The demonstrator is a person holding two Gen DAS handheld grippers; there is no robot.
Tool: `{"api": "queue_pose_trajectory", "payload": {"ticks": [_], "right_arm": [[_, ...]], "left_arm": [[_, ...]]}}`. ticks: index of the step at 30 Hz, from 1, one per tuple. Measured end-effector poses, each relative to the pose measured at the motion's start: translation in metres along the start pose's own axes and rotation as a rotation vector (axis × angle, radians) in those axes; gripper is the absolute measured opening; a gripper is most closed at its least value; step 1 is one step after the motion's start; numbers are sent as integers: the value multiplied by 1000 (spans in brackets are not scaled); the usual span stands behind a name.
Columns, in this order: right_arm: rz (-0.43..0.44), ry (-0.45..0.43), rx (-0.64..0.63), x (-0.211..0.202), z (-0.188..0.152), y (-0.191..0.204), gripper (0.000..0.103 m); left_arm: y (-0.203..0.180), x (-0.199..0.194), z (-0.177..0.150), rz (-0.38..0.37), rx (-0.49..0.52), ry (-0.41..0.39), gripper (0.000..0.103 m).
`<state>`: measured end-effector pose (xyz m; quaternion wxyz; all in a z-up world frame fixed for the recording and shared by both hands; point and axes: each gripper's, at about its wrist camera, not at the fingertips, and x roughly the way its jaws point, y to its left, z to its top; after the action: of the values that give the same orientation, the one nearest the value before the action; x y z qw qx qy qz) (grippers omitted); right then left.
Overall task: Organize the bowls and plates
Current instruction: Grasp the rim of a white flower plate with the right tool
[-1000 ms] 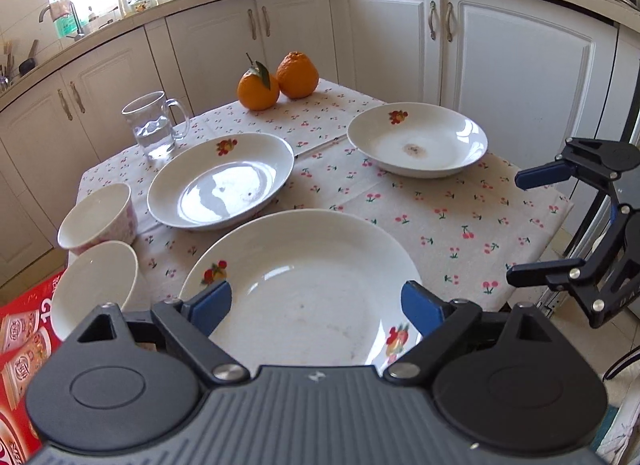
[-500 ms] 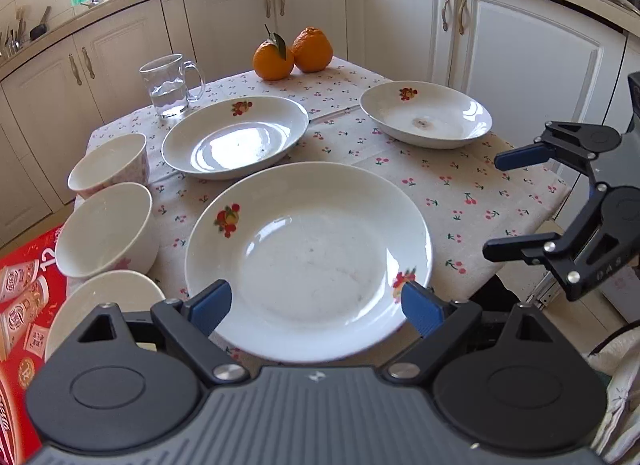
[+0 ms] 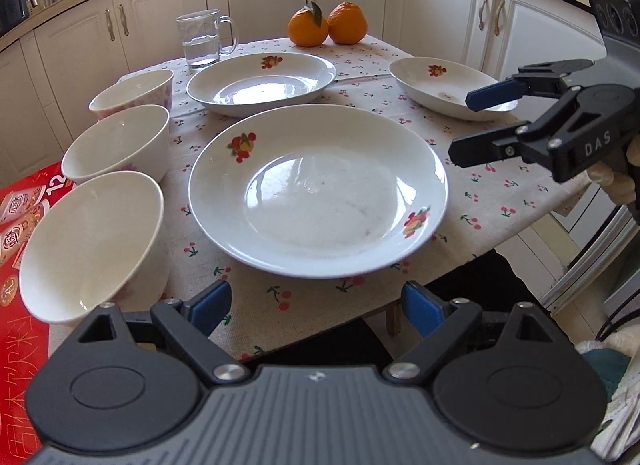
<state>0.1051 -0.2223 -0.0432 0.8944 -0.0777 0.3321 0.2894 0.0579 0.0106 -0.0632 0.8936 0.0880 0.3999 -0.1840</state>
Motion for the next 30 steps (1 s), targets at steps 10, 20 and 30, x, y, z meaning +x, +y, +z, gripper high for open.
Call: {"api": "queue_pose_trajectory", "payload": {"ticks": [10,20,30], "right_arm": [[190,86,-37,42,39,-13,103],[359,230,-75,92,59,-22,103],[452,312,-115,120,66,-19,103]], "left_arm": [[-5,15,3,50,-48,-26,92],[-6,19,2,69,-98,-38,100],[-7,18,2,61,-97,-50,98]]}}
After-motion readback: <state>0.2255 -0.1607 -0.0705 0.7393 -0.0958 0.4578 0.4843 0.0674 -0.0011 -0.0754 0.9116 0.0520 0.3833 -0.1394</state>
